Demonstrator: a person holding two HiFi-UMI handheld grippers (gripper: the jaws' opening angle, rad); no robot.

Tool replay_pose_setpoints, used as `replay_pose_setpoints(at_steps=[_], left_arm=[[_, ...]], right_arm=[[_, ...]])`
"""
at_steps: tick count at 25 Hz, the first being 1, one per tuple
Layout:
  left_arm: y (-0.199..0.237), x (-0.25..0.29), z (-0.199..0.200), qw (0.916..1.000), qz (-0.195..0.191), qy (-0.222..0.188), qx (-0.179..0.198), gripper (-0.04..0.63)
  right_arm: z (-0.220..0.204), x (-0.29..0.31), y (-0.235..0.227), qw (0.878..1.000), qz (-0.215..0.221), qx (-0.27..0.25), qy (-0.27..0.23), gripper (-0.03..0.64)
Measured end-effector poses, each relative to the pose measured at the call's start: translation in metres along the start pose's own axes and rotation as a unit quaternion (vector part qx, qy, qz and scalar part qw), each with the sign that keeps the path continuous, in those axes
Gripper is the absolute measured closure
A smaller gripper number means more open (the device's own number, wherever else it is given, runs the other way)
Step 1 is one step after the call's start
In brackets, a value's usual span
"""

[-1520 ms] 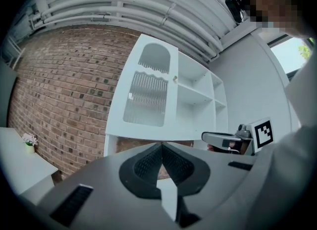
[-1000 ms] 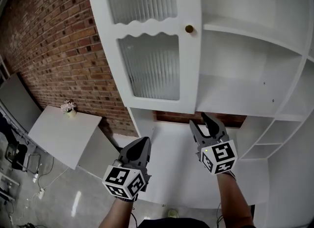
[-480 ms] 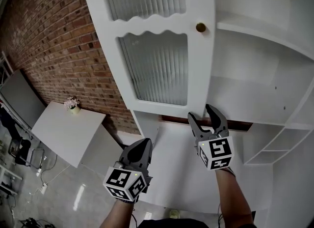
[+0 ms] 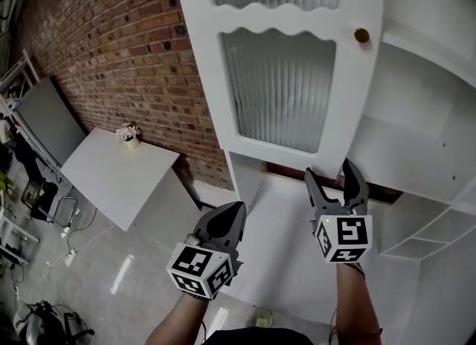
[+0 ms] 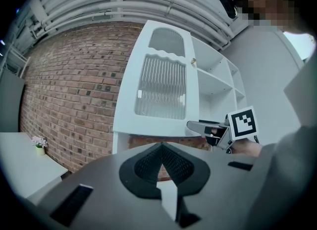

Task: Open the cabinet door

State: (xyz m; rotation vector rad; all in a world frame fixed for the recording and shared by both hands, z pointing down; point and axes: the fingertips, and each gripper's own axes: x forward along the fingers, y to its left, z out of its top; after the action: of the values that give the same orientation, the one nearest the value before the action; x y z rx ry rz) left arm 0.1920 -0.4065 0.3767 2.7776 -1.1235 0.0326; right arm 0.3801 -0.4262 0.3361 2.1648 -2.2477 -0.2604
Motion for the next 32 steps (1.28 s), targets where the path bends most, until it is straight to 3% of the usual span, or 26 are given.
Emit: replay_pose_setpoints(at_steps=[7, 11, 15, 32], left_arm=[[0.007, -0.018, 0.002, 1.0, 0.009, 0.002, -0.002, 0.591], [0.011, -0.031, -0.005, 0.9999, 0.01, 0.003, -0.004, 0.591], [0.012, -0.047, -0.003, 1.0, 0.009, -0.001, -0.003, 0.591], [0.03, -0.123, 0.001, 0.9998, 0.009, -0.014, -0.007, 0.591]], right_arm=[[0.009, -0.017, 0.006, 1.0, -0.009, 0.014, -0.015, 0.313], [0.005, -0.029, 0.005, 0.999, -0.03, 0.015, -0.012, 0.434], [0.007, -0.043, 0.01, 0.999, -0.041, 0.009, -0.007, 0.5], [0.02, -0.09, 0.063, 0.998, -0.069, 0.011, -0.007, 0.537]])
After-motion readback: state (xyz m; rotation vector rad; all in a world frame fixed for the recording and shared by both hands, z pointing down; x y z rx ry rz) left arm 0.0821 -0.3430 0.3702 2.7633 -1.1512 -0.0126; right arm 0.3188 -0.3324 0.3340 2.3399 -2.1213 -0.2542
